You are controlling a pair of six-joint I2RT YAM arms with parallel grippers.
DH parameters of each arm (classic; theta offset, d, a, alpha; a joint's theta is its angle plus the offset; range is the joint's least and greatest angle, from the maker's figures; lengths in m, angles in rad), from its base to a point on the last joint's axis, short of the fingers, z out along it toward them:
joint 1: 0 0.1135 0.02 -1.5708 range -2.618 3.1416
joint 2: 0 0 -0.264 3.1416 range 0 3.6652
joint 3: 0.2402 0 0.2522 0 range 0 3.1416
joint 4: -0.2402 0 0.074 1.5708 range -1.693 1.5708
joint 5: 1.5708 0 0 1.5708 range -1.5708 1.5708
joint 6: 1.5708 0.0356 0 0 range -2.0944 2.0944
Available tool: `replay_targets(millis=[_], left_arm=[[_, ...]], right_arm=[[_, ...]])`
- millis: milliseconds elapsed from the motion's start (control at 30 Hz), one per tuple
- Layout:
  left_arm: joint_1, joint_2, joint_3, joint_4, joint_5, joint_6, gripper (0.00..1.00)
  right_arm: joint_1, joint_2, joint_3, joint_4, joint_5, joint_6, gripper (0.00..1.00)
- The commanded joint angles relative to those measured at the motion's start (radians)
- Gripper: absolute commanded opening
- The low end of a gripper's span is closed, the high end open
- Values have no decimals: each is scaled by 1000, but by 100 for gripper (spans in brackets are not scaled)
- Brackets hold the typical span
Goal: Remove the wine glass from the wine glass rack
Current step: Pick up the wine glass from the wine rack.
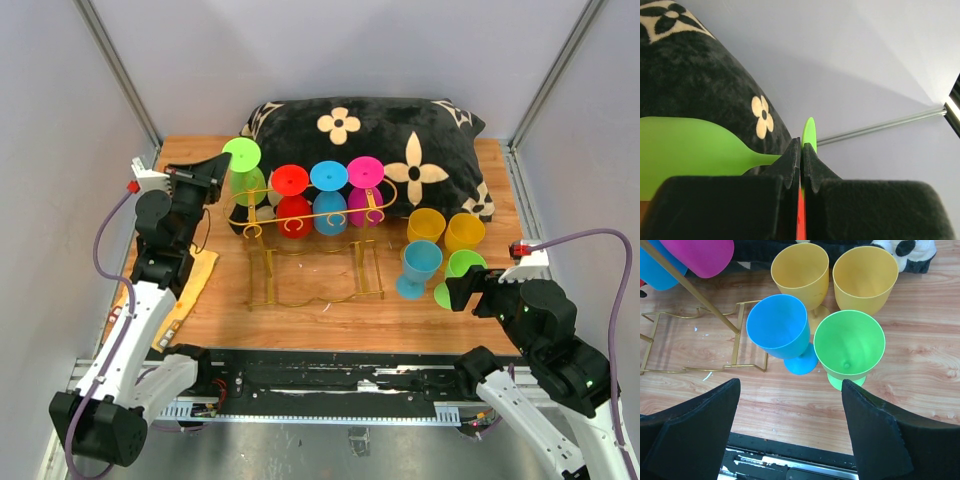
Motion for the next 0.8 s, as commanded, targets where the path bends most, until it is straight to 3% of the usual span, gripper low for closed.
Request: replay_targets(millis=[0, 100, 433, 767], left_arm=[[7, 9, -1, 54, -1, -9, 0], [7, -22, 5, 37, -39, 43, 0], [7, -198, 218, -331, -374, 556, 1], [7, -325, 253, -560, -446, 659, 1]], right_arm=[[-2, -3, 10, -1, 6, 7, 83], [-2, -2, 17, -3, 7, 6, 83], [-2, 9, 48, 15, -2, 17, 83], [-3, 67, 70, 79, -71, 34, 83]])
